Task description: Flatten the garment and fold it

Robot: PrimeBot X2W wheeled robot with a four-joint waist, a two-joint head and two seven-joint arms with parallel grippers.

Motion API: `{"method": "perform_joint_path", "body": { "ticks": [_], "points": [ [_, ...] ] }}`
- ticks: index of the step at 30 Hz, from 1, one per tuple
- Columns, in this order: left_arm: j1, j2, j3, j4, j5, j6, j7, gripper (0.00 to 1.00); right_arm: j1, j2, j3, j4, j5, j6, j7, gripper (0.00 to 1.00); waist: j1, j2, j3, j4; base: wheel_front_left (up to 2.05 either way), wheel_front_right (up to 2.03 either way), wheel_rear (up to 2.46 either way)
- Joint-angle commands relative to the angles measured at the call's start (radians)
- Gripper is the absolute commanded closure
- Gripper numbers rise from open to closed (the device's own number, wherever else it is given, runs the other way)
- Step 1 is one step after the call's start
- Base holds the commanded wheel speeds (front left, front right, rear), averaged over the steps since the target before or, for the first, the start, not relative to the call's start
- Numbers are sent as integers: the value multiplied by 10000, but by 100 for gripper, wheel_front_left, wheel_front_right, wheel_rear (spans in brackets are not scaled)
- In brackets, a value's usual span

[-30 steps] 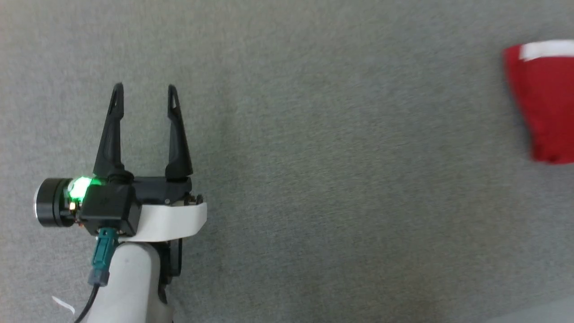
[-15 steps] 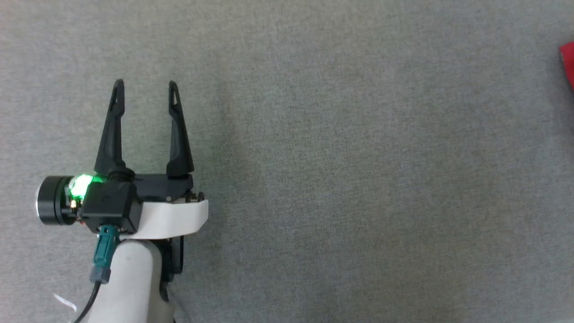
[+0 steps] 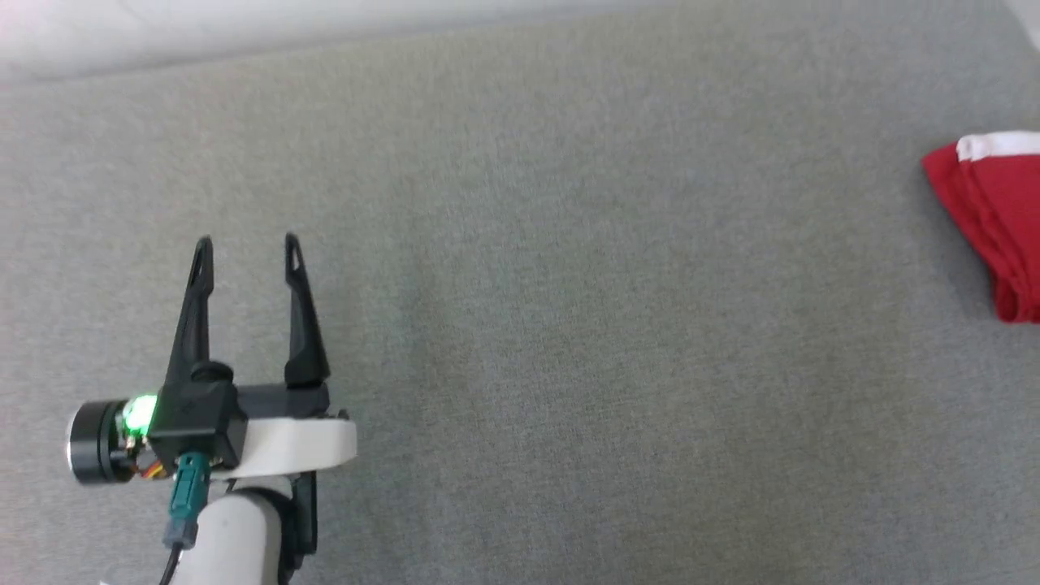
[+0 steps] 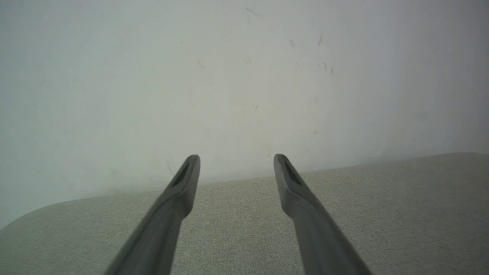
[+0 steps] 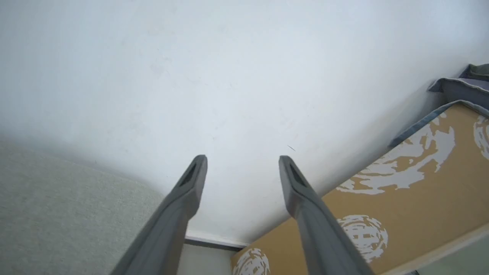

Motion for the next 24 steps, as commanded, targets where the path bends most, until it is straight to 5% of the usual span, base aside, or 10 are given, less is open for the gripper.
{"method": "perform_joint_path", "body": {
  "ticks": [1,13,24],
  "points": [
    [147,30,78,28,-36,73,-47,0,221,296,-145,-205,-55,-21,-124,0,3,0,-632,101,0,0,0],
    [581,66,226,370,-37,8,-47,0,3327,3158,-2018,-5500,615,-21,-388,0,3,0,-1453,834,0,0,0],
    [899,65,41,934,64,-102,-47,0,6519,5572,-2530,-6385,1208,-21,-389,0,3,0,-2143,1405,0,0,0]
  ]
}}
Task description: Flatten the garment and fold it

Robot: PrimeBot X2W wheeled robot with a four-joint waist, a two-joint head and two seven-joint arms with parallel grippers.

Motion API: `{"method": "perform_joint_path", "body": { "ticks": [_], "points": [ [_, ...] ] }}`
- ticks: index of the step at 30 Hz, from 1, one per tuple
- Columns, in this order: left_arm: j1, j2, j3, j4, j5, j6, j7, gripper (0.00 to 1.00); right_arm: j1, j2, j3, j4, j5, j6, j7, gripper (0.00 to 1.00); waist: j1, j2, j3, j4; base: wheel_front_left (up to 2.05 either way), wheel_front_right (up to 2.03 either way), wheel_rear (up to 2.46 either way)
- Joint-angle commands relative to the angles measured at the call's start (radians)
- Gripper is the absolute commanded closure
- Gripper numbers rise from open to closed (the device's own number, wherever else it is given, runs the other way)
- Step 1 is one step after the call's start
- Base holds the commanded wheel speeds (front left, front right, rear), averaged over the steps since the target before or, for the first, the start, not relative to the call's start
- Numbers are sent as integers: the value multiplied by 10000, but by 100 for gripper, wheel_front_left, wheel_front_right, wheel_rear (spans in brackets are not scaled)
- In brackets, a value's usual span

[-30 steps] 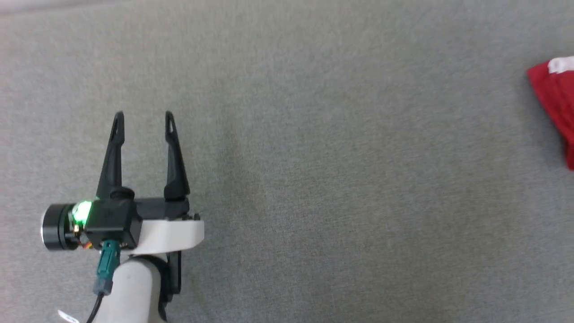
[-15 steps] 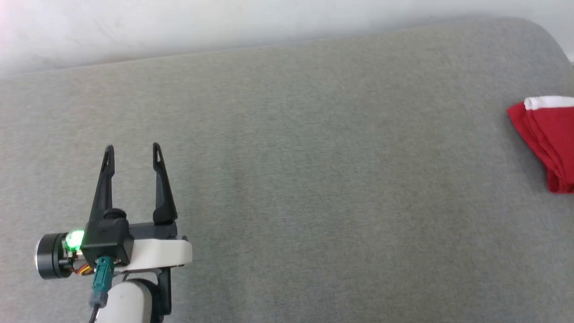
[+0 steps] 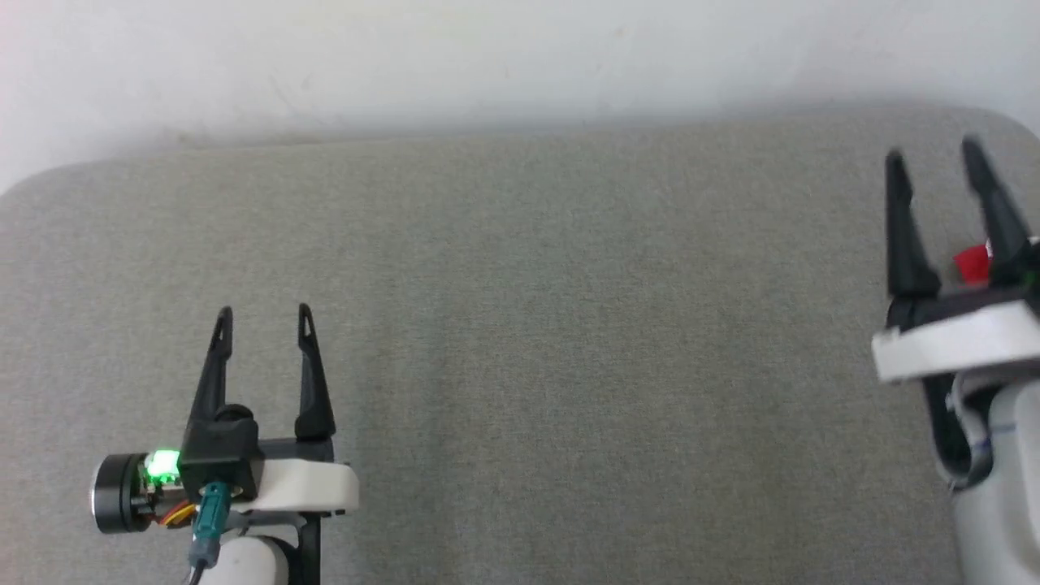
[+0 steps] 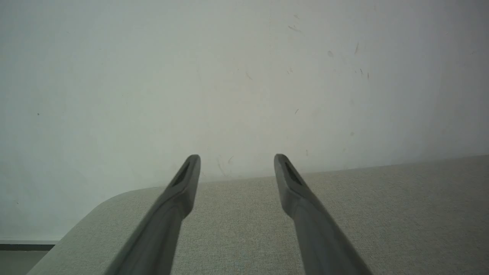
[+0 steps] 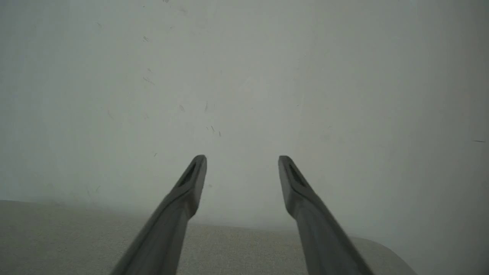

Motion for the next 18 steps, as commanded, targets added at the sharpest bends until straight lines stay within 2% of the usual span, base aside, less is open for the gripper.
{"method": "perform_joint_path", "body": {
  "ticks": [1,9,17,18],
  "points": [
    [134,12,-45,60,36,-83,-47,0,368,143,-113,-83,82,-21,-44,0,2,-1,-257,239,0,0,0],
    [547,-5,-132,332,-52,-205,-47,0,2240,928,-440,-557,134,-21,-45,0,2,-1,-843,422,0,0,0],
    [812,-59,-213,307,-165,-433,-47,0,3448,1332,-680,-1281,-82,-21,-45,0,2,-1,-1095,390,0,0,0],
    [737,-33,-195,328,-113,-401,1,100,3414,1317,-644,-1254,-30,-2,3,100,2,-1,-1094,395,0,0,0]
  ]
}}
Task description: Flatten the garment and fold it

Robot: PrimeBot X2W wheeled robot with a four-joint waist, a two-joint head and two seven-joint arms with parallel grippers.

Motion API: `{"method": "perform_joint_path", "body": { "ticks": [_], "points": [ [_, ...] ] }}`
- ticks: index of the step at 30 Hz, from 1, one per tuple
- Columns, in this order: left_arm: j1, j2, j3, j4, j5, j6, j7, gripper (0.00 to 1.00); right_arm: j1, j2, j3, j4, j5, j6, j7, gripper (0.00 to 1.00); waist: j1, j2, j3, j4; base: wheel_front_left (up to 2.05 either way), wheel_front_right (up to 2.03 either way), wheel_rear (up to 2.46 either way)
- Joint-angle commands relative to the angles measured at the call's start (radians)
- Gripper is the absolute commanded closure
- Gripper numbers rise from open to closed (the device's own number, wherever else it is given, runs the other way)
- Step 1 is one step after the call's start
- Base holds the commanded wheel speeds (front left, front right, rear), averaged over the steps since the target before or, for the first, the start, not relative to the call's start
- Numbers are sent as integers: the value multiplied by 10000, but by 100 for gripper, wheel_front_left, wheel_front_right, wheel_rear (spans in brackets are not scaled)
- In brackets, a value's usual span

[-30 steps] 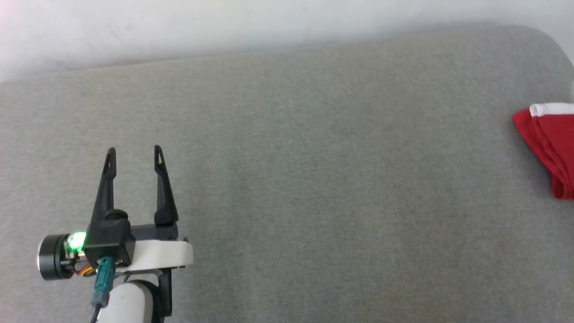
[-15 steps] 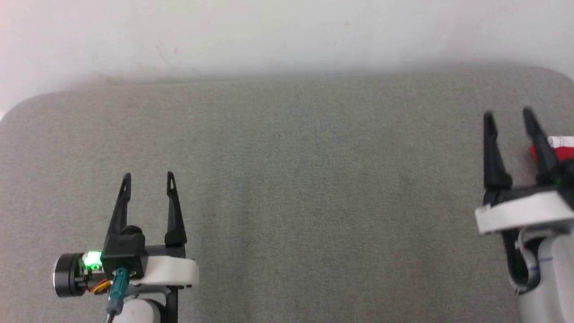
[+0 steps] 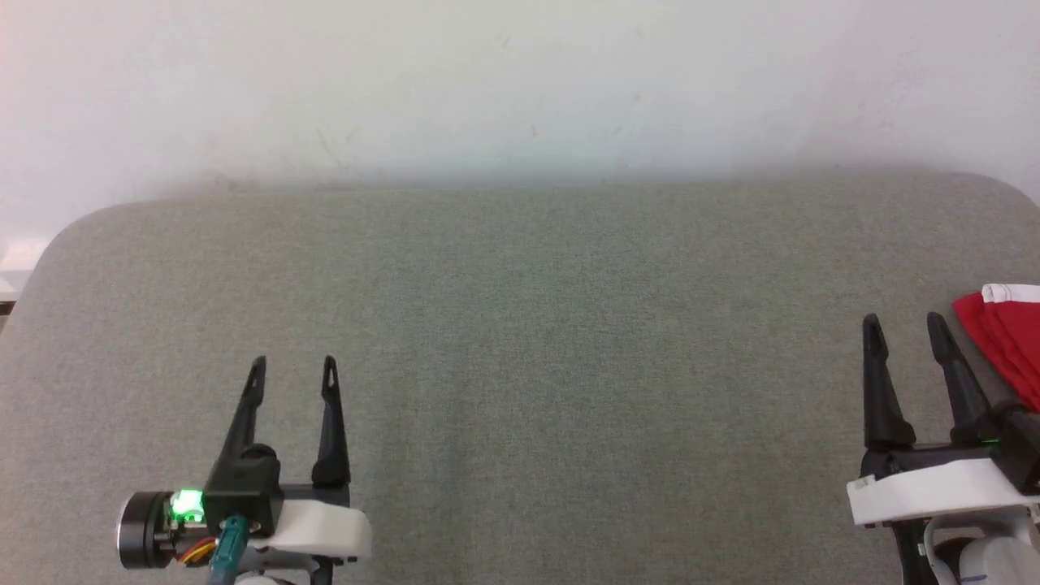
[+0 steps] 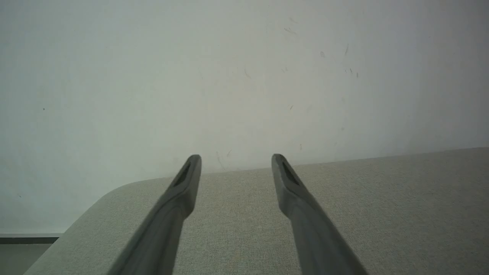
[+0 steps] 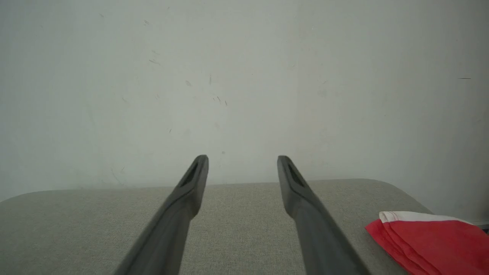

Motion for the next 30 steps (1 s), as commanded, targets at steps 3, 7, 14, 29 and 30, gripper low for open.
{"method": "perform_joint_path", "body": {
  "ticks": [3,7,14,29,30],
  "points": [
    [-1,1,-4,11,-2,-2,15,100,15,-8,7,15,0,0,13,100,2,-1,-3,-1,0,0,0],
    [-6,-22,25,8,5,-51,97,100,21,-4,42,1,-51,-1,95,100,2,-1,-6,-12,0,0,0],
    [-13,-63,75,1,18,-137,240,100,32,3,102,-22,-139,-2,238,100,2,-1,-10,-31,0,0,0],
    [-29,-146,177,-11,42,-308,526,100,54,17,223,-68,-316,-4,525,100,2,-1,-18,-69,0,0,0],
    [-30,-151,184,-12,44,-320,546,100,56,18,232,-71,-329,-4,545,100,2,-1,-18,-72,0,0,0]
  ]
}}
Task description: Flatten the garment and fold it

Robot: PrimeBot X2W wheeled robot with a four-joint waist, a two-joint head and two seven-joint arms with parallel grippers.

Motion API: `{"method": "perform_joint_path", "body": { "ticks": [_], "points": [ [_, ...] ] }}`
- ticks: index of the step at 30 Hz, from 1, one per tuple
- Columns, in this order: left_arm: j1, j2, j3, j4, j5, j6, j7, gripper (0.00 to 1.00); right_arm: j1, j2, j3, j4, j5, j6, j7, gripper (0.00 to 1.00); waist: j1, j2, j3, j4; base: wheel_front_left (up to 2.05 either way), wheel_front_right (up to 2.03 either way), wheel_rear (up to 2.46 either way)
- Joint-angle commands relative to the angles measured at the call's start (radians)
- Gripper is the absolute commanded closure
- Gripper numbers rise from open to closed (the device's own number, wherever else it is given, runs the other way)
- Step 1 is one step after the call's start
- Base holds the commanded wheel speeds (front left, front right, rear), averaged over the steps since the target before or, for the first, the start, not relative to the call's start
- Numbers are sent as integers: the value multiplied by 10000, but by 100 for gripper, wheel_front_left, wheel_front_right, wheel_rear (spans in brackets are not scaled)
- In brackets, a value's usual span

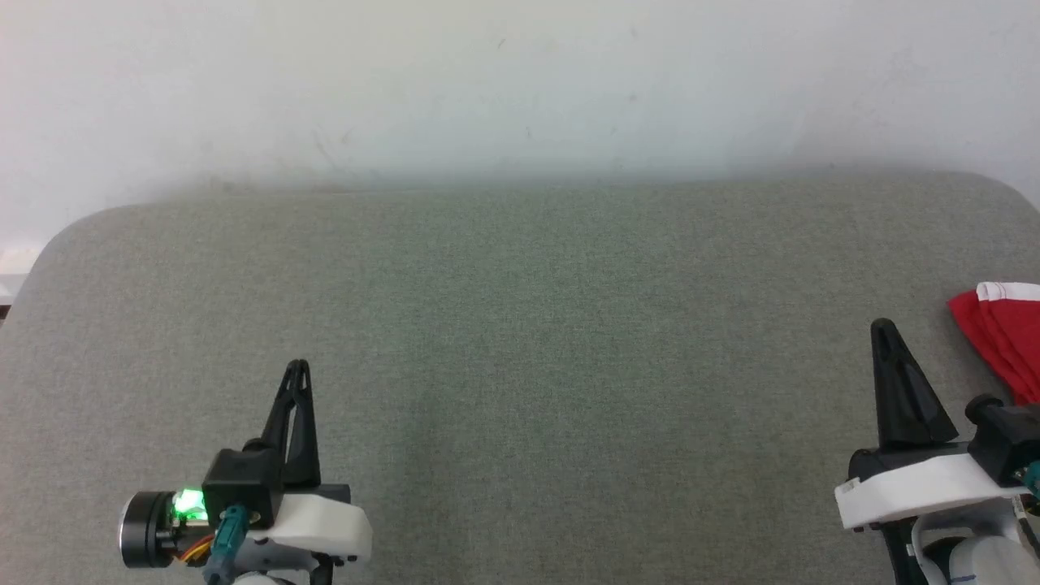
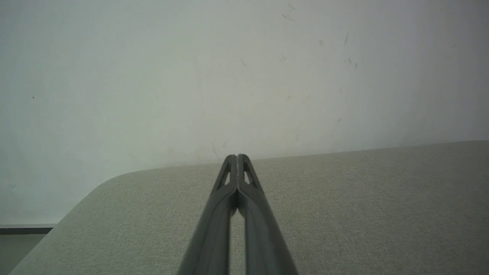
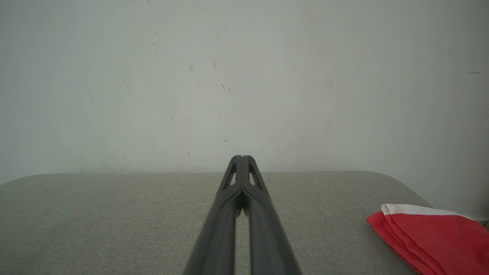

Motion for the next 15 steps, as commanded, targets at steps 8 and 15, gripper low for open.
{"method": "perform_joint_path", "body": {
  "ticks": [8,15],
  "points": [
    [-38,-87,104,-29,57,-146,193,100,54,31,109,-96,-159,-6,175,100,0,0,-4,-21,0,0,0],
    [-46,-128,154,-35,70,-231,336,100,65,38,169,-119,-248,-7,318,100,0,0,-8,-40,0,0,0]
  ]
}}
